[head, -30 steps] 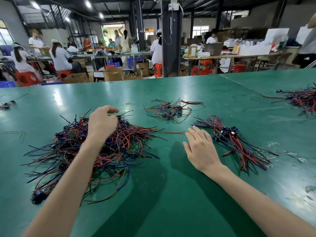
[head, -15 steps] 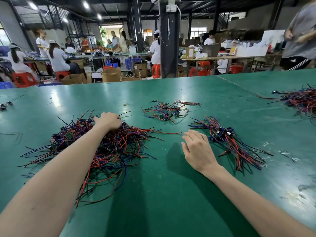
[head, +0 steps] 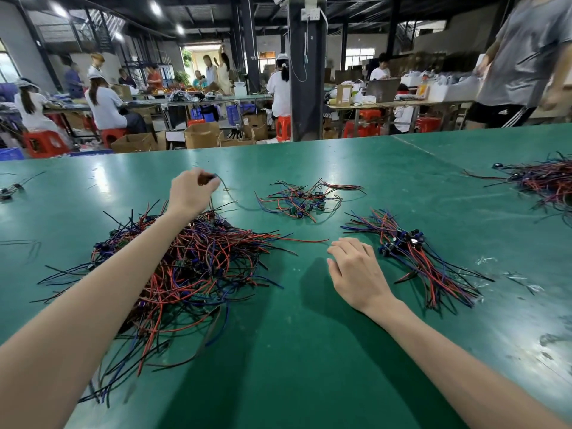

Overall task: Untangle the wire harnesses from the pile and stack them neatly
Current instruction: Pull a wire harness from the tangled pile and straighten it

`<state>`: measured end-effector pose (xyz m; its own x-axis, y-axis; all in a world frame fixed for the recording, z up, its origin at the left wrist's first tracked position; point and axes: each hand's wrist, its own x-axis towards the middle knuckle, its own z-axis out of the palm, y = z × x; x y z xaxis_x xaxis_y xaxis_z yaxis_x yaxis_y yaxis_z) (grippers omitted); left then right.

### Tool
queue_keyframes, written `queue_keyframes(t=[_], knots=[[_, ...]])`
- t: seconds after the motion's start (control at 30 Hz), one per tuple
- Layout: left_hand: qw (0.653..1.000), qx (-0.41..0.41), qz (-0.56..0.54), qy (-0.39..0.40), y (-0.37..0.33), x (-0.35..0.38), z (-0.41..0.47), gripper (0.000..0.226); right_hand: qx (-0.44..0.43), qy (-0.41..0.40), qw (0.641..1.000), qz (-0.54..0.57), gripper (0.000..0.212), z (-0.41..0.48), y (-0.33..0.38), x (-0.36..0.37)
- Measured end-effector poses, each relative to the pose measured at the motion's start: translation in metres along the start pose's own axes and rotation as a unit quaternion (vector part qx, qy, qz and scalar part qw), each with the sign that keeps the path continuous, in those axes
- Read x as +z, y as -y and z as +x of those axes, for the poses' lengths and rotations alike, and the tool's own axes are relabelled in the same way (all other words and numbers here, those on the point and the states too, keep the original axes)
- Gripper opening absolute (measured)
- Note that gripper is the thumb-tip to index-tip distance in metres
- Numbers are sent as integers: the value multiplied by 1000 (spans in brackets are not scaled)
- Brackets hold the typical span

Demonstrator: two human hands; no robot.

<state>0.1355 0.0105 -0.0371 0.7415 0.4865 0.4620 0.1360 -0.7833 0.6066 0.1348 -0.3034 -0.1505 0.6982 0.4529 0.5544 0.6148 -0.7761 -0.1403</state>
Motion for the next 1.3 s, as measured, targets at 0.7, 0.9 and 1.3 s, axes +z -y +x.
queue_keyframes(t=[0.7, 0.9, 1.3], knots=[[834, -194, -486, 177, -87, 62, -169, 21, 179, 36, 819, 544, 11, 10, 13, -37], [821, -214, -475, 232, -86, 69, -191, 23, 156, 128, 785, 586, 14, 6, 24, -39], [711, -255, -573, 319, -84, 66, -192, 8, 185, 110, 750, 626, 12, 7, 18, -39]])
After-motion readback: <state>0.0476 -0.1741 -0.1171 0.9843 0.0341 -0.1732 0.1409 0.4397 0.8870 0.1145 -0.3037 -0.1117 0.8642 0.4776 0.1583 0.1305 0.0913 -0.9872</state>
